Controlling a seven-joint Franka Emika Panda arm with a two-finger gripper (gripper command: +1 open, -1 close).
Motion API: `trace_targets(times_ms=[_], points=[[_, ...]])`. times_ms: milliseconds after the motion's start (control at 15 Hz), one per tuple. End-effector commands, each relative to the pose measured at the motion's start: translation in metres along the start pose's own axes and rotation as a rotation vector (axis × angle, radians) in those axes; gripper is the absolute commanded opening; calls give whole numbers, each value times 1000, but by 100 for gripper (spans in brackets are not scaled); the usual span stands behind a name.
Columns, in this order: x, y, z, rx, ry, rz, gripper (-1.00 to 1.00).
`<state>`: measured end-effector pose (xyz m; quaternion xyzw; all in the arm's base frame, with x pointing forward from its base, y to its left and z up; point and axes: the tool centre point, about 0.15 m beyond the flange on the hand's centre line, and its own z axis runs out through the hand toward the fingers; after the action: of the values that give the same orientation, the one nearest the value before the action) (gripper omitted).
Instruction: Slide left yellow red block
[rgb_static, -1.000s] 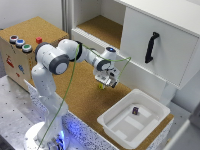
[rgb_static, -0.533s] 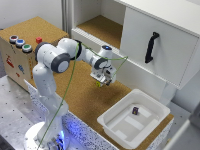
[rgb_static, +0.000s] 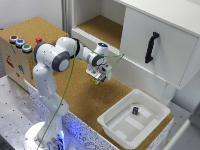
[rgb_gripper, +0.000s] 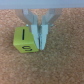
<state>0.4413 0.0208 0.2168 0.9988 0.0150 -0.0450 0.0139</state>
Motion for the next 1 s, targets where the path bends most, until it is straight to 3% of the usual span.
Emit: trace_targets(times_ms=[0,800,933], points=[[10,-46,3,-33,-72,16,-100],[3,-119,1,38,-50,-53,-100],[-5,-118,-7,36,-19,-30,-100]])
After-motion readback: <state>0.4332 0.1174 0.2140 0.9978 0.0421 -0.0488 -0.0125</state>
